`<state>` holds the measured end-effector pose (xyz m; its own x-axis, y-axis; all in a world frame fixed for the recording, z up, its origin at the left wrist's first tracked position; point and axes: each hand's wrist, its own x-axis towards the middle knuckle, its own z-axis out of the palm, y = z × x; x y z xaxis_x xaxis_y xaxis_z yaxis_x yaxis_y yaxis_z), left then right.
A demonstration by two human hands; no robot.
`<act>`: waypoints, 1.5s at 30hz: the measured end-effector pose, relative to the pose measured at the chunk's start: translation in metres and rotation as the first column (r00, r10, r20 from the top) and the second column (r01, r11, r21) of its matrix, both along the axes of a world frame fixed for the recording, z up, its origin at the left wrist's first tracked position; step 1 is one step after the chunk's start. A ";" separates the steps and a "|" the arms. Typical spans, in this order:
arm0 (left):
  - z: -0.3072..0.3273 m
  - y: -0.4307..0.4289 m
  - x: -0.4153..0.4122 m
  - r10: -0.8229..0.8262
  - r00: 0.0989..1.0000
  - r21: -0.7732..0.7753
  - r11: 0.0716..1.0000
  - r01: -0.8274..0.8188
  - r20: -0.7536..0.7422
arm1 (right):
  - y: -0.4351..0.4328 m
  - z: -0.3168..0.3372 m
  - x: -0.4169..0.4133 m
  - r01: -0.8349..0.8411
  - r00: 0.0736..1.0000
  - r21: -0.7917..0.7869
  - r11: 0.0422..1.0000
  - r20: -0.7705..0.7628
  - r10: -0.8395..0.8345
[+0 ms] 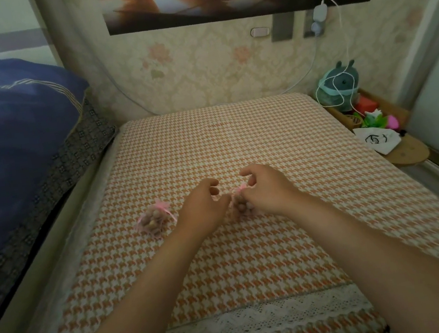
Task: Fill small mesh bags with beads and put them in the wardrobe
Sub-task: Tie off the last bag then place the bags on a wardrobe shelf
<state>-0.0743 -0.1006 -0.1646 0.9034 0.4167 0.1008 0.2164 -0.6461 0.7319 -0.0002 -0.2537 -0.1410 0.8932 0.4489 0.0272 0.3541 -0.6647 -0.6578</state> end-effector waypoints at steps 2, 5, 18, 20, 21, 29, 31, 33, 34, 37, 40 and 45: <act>0.008 0.012 -0.012 0.037 0.998 0.015 0.999 -0.038 0.049 | 0.015 0.006 -0.013 -0.081 0.996 0.062 0.995 -0.025 0.083; 0.012 0.037 -0.033 0.127 0.988 0.083 0.987 -0.135 0.088 | 0.044 0.008 -0.031 -0.178 0.983 0.073 0.981 -0.031 0.181; -0.013 0.122 -0.077 0.174 0.975 0.031 0.985 -0.171 -0.138 | 0.140 -0.031 -0.066 -0.267 0.936 0.080 0.960 -0.215 0.278; -0.013 0.119 -0.076 0.133 0.987 -0.036 0.990 -0.137 -0.092 | 0.141 -0.033 -0.067 -0.218 0.917 0.191 0.957 -0.296 0.268; -0.012 0.116 -0.076 0.124 0.990 -0.058 0.990 -0.128 -0.067 | 0.139 -0.033 -0.067 -0.189 0.916 0.225 0.956 -0.309 0.254; -0.001 0.084 -0.070 -0.024 0.998 -0.153 0.988 0.033 0.064 | 0.100 -0.010 -0.061 -0.129 0.917 0.337 0.933 -0.318 0.242; -0.001 0.078 -0.073 -0.059 0.998 -0.174 0.983 0.063 0.030 | 0.086 -0.002 -0.059 -0.123 0.894 0.312 0.942 -0.377 0.241; -0.002 0.074 -0.076 -0.111 0.994 -0.156 0.982 0.107 -0.015 | 0.073 0.003 -0.058 -0.149 0.877 0.271 0.951 -0.408 0.254; -0.003 0.072 -0.079 -0.137 0.990 -0.137 0.982 0.131 -0.037 | 0.067 0.004 -0.058 -0.170 0.876 0.245 0.955 -0.406 0.260; -0.001 0.068 -0.084 -0.235 0.971 -0.169 0.960 0.224 -0.044 | 0.057 0.003 -0.057 -0.238 0.894 0.150 0.960 -0.352 0.276; 0.004 0.071 -0.084 -0.221 0.972 -0.188 0.961 0.203 -0.076 | 0.053 0.004 -0.050 -0.282 0.917 0.070 0.957 -0.272 0.291; 0.002 0.081 -0.083 -0.182 0.979 -0.055 0.983 0.177 -0.091 | 0.052 0.003 -0.038 -0.347 0.934 -0.105 0.932 -0.130 0.333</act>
<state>-0.1568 -0.0196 -0.1627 0.9685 0.2489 -0.0047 0.1699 -0.6468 0.7435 -0.0385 -0.2012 -0.1375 0.6811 0.7194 -0.1362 0.5047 -0.5960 -0.6245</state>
